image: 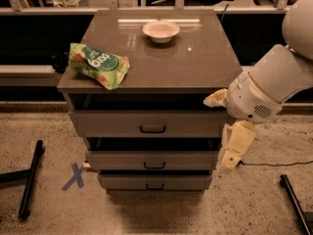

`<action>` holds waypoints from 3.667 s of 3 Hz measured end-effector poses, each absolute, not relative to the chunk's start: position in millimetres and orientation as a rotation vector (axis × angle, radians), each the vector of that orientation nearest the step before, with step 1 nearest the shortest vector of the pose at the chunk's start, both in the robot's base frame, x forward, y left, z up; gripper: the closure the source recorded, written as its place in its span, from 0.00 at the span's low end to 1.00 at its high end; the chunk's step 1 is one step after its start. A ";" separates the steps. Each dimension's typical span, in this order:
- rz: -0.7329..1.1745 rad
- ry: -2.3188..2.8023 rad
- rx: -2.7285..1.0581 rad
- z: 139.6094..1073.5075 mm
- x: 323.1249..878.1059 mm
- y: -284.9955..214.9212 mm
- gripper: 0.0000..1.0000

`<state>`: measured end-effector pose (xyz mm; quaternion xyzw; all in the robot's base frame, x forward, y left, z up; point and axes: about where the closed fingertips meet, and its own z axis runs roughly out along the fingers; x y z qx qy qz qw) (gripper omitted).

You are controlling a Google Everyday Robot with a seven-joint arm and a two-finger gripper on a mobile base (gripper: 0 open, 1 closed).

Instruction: Open middle drawer

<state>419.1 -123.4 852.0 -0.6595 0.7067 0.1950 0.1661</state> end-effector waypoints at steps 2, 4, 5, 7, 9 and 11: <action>0.517 2.240 -1.846 710.0 421.3 -167.6 0.00; 0.577 2.255 -1.815 645.7 424.7 -175.9 0.00; 0.547 2.209 -1.887 614.3 435.9 -172.5 0.00; 0.475 2.021 -2.033 490.7 502.7 -166.8 0.00; 0.456 2.016 -2.046 478.6 501.7 -165.5 0.00; 0.245 1.969 -2.115 461.2 537.8 -172.5 0.00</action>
Offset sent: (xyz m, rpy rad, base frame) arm 0.0011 -0.0741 -0.2191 -0.1905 0.1501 -0.1436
